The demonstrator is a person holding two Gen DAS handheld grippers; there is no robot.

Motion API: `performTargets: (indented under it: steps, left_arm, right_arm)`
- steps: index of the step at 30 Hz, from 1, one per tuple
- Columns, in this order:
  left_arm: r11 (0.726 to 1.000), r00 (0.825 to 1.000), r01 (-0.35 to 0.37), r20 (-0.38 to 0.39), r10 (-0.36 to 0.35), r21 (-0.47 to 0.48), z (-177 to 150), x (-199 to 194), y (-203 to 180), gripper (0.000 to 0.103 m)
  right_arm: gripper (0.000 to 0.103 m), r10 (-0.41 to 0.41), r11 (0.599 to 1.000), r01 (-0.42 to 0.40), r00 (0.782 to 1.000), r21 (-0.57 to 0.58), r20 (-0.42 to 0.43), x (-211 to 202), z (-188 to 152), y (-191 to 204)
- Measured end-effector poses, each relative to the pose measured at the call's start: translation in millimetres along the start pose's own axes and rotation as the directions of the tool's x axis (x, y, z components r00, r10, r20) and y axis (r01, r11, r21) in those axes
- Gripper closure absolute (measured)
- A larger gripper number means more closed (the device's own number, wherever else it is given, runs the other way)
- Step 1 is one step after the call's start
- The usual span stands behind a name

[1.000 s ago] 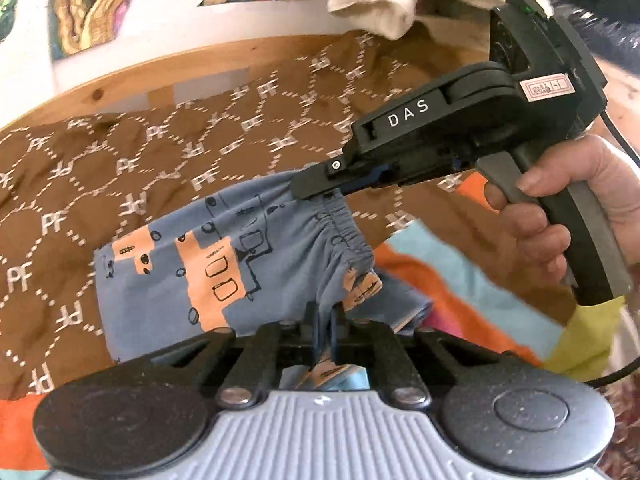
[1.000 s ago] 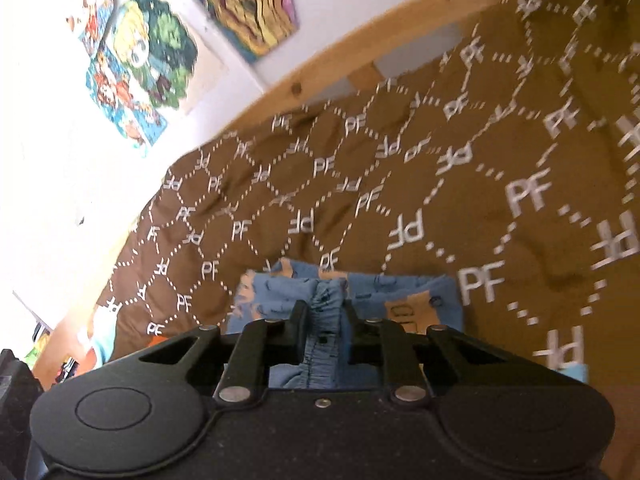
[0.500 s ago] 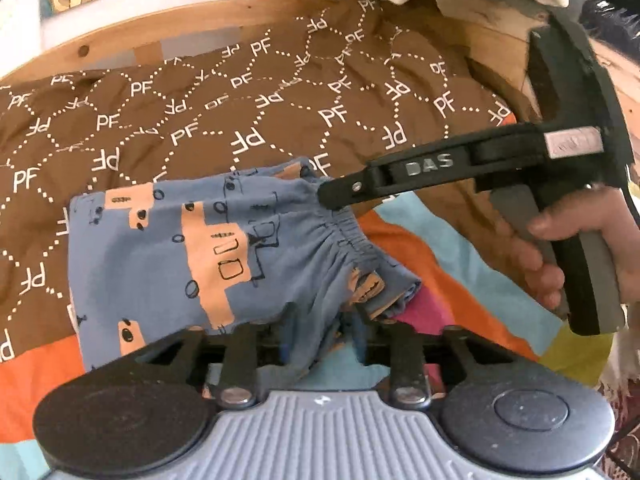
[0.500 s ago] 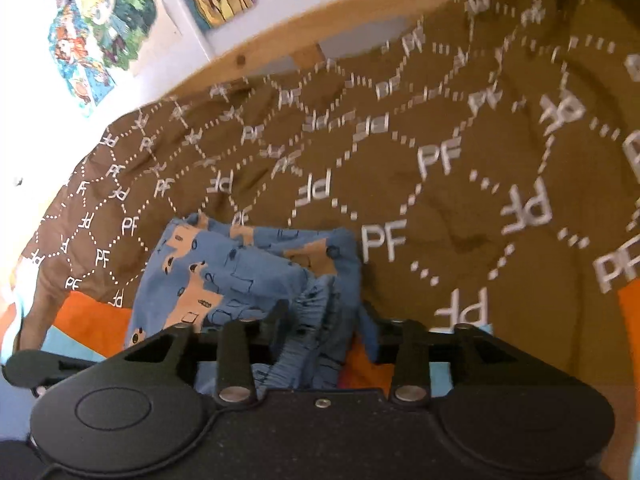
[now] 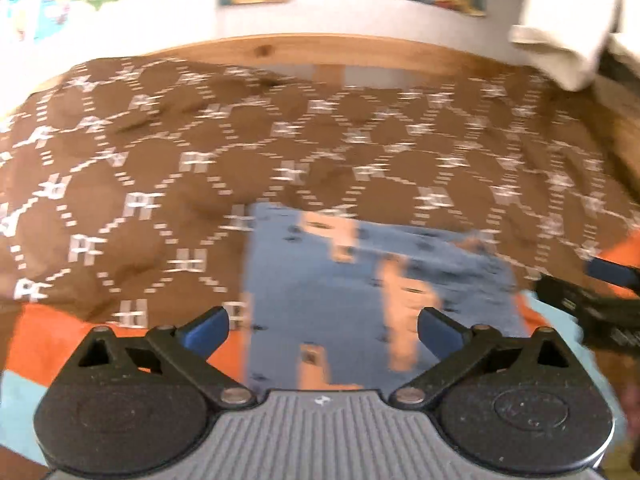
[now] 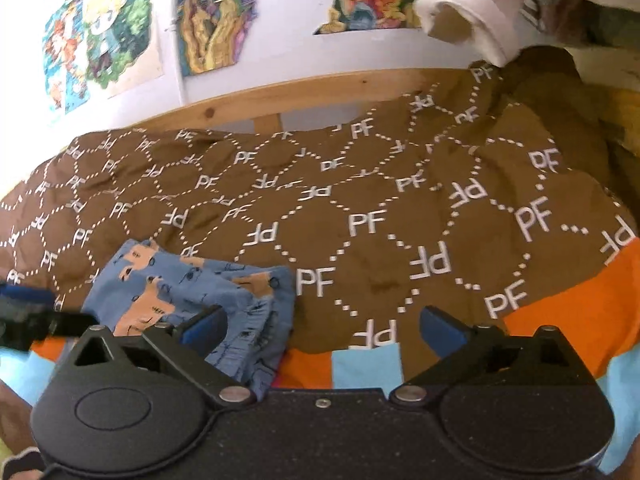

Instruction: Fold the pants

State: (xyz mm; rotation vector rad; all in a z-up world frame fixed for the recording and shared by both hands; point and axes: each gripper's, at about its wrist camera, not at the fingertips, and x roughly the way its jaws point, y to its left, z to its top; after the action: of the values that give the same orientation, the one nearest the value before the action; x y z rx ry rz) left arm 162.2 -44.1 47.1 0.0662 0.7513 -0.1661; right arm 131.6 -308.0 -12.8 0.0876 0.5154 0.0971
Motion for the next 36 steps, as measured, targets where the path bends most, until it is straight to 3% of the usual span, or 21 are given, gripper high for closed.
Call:
performTargets:
  steps: [10,15,21,25,29,33,34,36]
  left_arm:
    - [0.986,0.987,-0.161,0.012,0.161,-0.044,-13.1,17.3,15.7,0.0]
    - [0.98,0.981,-0.187,-0.056,0.184,-0.06,-34.1,29.3,25.1,0.0]
    - [0.98,0.987,-0.147,-0.083,0.137,-0.131,-44.4,30.4,44.1,0.0]
    - [0.98,0.987,-0.152,-0.075,0.143,-0.125,-42.4,14.8,45.7,0.0]
    - [0.997,0.998,-0.061,0.02,0.062,-0.046,-49.1,-9.6,32.7,0.0]
    - [0.979,0.989,-0.125,-0.063,0.137,0.164,-67.2,6.5,9.9,0.0]
    - [0.976,0.988,-0.124,-0.07,0.139,0.177,-72.0,10.4,10.4,0.0]
    - [0.989,0.991,-0.095,-0.082,0.104,0.11,-74.1,10.5,19.1,0.0]
  right_arm:
    - [0.001,0.006,0.992,-0.005,1.0,-0.127,0.008,7.2,-12.7,36.0]
    - [0.001,-0.036,0.977,0.021,0.997,-0.213,-0.065,15.6,-24.7,48.7]
    - [0.001,-0.034,0.965,0.006,0.994,-0.264,-0.105,6.9,-29.9,40.3]
    - [0.001,-0.031,0.962,0.018,0.998,-0.272,-0.046,-8.6,-21.2,39.5]
    - [0.001,-0.005,0.966,0.01,1.0,-0.259,0.021,-11.5,-16.9,38.3]
    - [0.001,0.019,0.972,-0.015,1.0,-0.235,0.016,10.4,-10.3,37.6]
    - [0.001,0.029,0.973,-0.027,1.0,-0.228,0.008,17.8,-6.6,36.6]
    - [0.001,0.054,0.971,-0.055,0.998,-0.234,-0.009,34.5,-1.4,33.4]
